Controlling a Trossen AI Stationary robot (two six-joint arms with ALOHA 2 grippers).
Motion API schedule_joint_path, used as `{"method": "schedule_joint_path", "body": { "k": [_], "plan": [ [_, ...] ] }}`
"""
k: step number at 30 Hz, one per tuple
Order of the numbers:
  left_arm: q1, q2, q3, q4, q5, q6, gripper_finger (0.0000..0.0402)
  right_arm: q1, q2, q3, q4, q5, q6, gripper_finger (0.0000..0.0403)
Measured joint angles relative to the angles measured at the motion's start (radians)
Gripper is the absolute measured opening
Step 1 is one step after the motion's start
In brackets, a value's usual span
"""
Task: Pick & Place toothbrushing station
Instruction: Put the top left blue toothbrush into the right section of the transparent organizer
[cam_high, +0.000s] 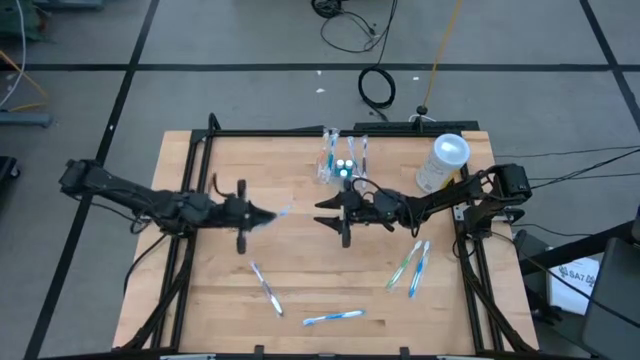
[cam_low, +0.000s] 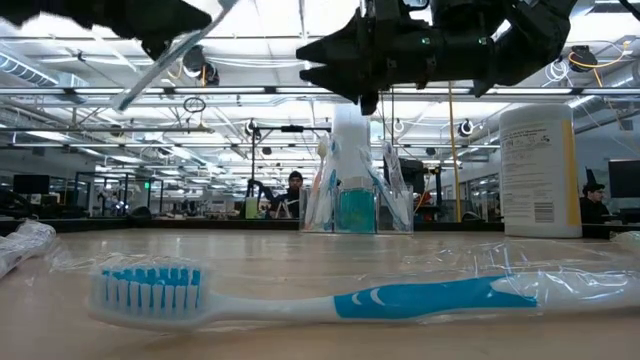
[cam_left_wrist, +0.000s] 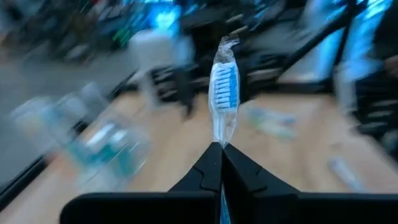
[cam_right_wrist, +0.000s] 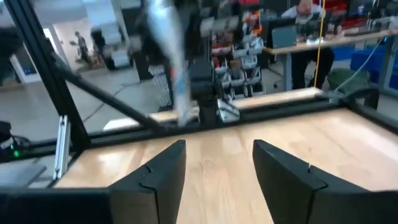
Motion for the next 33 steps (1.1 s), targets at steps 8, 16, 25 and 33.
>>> {"method": "schedule_joint_path", "body": {
  "k": [8, 16, 25, 33],
  "plan": [
    [0.067, 0.061, -0.294, 0.660, 0.182, 0.047, 0.0002, 0.000, 0.059, 0.029, 0.158, 0.000, -0.009, 0.0182],
    [0.129, 0.103, -0.305, 0.699, 0.248, -0.017, 0.0004, -0.012, 0.230, 0.259, 0.160, -0.050, -0.059, 0.0181],
    [0.135, 0.105, -0.305, 0.697, 0.249, -0.044, 0.0002, -0.021, 0.309, 0.399, 0.121, -0.135, -0.055, 0.0181],
    [0.135, 0.105, -0.305, 0.699, 0.242, -0.056, 0.0002, -0.026, 0.307, 0.406, 0.106, -0.201, -0.068, 0.0152]
  ]
}}
